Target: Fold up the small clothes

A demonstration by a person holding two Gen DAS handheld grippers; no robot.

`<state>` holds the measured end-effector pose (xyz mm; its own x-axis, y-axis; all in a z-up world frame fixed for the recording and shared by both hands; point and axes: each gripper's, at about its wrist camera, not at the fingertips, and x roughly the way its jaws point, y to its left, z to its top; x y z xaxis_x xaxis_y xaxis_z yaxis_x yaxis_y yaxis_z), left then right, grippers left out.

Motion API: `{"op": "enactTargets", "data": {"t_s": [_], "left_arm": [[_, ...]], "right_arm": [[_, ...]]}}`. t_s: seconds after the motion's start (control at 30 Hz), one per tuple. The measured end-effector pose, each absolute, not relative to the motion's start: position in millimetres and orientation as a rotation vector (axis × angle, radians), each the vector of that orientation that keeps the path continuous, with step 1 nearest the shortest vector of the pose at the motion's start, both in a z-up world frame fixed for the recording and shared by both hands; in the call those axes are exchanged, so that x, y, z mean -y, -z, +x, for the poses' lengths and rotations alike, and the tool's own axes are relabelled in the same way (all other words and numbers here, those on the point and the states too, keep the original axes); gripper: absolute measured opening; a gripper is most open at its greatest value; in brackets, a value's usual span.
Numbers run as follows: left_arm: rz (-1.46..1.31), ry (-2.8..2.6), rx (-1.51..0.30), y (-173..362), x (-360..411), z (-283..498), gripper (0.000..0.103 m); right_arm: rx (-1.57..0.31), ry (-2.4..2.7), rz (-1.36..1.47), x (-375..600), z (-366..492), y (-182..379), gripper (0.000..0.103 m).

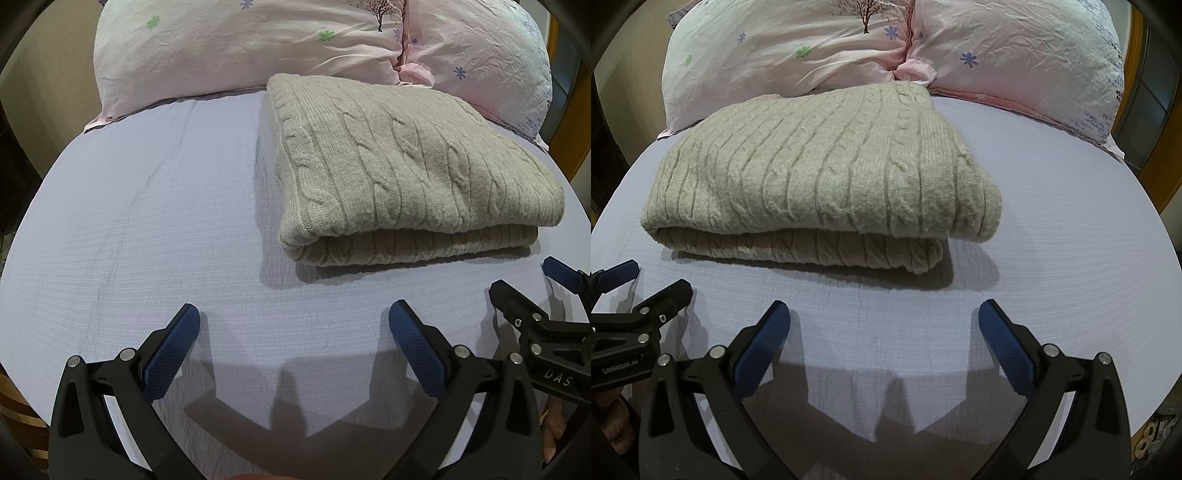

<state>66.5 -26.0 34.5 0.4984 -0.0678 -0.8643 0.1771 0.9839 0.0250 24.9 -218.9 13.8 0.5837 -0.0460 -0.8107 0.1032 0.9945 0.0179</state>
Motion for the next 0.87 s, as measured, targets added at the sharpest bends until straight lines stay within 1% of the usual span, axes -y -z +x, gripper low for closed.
{"op": "enactTargets", "data": {"t_s": [0.87], "left_arm": [[0.113, 0.142, -1.043, -34.8, 26.3, 68.8, 0.102]], "right_arm": [[-0.941, 0.089, 0.066, 217.2, 25.4, -15.4, 0.101]]}}
